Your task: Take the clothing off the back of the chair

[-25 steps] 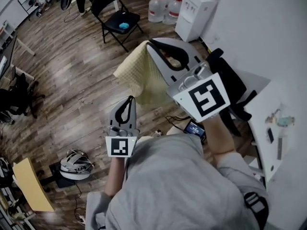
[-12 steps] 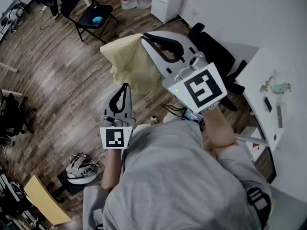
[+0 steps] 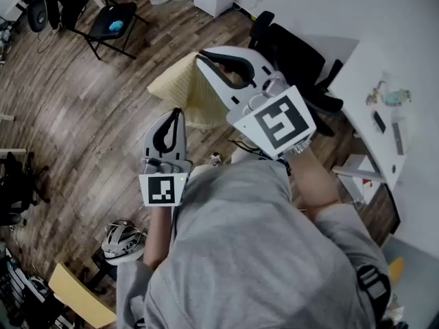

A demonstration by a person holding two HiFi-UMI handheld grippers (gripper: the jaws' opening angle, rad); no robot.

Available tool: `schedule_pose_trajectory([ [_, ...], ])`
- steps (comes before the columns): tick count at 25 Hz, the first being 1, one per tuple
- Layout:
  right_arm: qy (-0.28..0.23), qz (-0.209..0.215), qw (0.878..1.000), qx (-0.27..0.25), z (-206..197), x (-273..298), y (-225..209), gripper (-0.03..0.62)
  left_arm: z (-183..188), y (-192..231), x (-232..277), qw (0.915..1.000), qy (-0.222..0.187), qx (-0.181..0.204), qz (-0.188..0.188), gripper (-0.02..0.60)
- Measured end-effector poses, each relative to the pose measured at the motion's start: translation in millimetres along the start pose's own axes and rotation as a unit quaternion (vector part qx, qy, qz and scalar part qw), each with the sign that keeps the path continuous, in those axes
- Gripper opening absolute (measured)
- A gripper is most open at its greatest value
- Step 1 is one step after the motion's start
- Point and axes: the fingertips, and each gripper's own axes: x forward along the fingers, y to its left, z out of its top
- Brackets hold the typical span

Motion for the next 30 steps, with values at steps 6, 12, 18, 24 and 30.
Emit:
schedule_pose_trajectory([
  [6, 0.020, -0.030, 0.999, 0.033, -32.1, -18.6, -19.4, 0.043, -6.8, -16.2, 19.2, 0.9994, 0.009, -0.004, -0.032, 0.035],
  [12, 0.034, -0.068, 0.995, 0.057, -54.6, -33.1, -37.7, 0.043, -10.6, -32.2, 31.1, 0.9978, 0.008, -0.014, -0.064, 0.035],
  [18, 0.054, -0.082, 0.993, 0.061, -76.2, -43.8, -42.1, 0.043, -5.9, -35.0, 38.8, 0.9972, -0.003, -0.021, -0.071, 0.034],
  [24, 0.077, -0.083, 0.990, 0.079, -103.4, -54.6, -29.7, 0.043, -8.9, -37.5, 39.9, 0.9970, -0.005, -0.024, -0.073, 0.035],
  [30, 0.100, -0.093, 0.985, 0.101, -129.9, -65.7, -25.8, 0.043, -11.5, -42.3, 44.7, 0.9965, -0.002, -0.032, -0.077, 0.035],
])
